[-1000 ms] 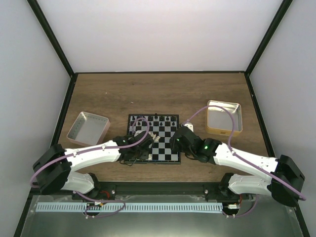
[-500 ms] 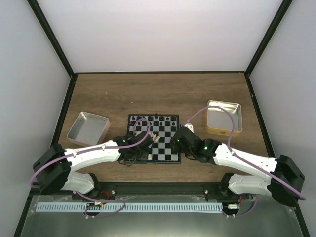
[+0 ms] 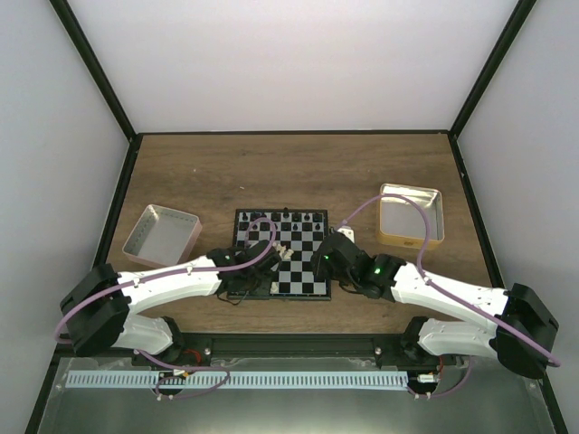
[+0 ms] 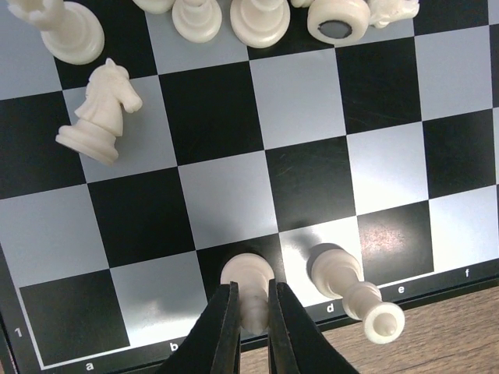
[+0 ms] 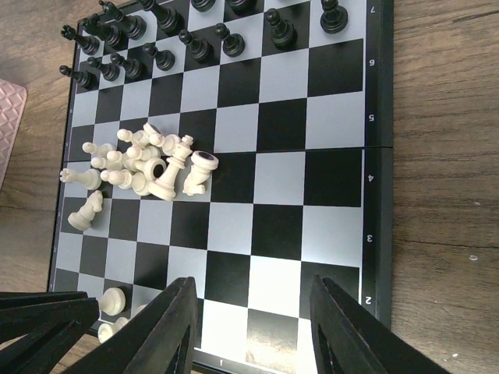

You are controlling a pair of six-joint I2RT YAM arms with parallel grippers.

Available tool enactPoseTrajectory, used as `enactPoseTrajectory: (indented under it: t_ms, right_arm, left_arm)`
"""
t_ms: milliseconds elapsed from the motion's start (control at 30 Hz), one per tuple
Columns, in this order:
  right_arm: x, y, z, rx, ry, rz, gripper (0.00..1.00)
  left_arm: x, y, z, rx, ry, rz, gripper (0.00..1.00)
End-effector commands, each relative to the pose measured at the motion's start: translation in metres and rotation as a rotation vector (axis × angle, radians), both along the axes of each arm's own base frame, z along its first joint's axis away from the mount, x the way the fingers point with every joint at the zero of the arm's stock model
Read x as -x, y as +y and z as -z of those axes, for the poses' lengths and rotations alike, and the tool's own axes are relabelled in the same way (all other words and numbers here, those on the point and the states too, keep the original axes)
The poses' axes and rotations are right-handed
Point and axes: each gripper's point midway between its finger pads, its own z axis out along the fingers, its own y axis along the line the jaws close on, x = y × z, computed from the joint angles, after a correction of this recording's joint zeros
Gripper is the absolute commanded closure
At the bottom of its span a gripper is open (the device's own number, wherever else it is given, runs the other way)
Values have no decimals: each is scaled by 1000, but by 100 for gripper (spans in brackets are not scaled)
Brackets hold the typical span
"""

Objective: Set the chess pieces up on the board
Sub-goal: Adjust the chess piece on the chessboard, then pick up the chess piece from the chessboard.

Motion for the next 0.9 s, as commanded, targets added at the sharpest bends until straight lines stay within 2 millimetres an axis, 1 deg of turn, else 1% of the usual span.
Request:
enactPoseTrajectory:
  t_ms: [0,67,200,300,367,433,500,600,700,800,867]
  right_arm:
    - [-3,-2,0,-11,-3,25,58]
    - [-3,-2,1,-10,-2,23,58]
    - [-4,-1,0,-14,-3,21,58]
    - [-4,0,-1,-16,-3,19,57]
    - [-4,0,-2,-16,-6,18,57]
    - [-5,0,-3,-13,-9,22,57]
    - [-6,0,-5,-12,-15,23,57]
    - [-7,0,-5,-7,-16,26,57]
    - [-8,1,-5,-2,-14,25,57]
    - [-8,3,-5,1,-12,21,57]
    - [-9,4,-6,2,-12,20,57]
  left_arm:
    - [1,4,-1,-31,11,12,91]
    - [0,4,-1,-35,8,11,89]
    - [-2,1,-4,-33,6,10,78]
    - [-10,-1,-15,-26,-32,-8,66]
    - [-19,-1,-26,-15,-68,-32,61]
    - [-29,2,-37,-7,-108,-70,60]
    - [-39,10,-43,-3,-138,-115,61]
    - [-51,26,-44,-7,-162,-184,64]
    - [-59,40,-37,-7,-155,-222,67]
    - [-64,44,-28,6,-127,-215,68]
    - [-67,46,-21,0,-108,-207,66]
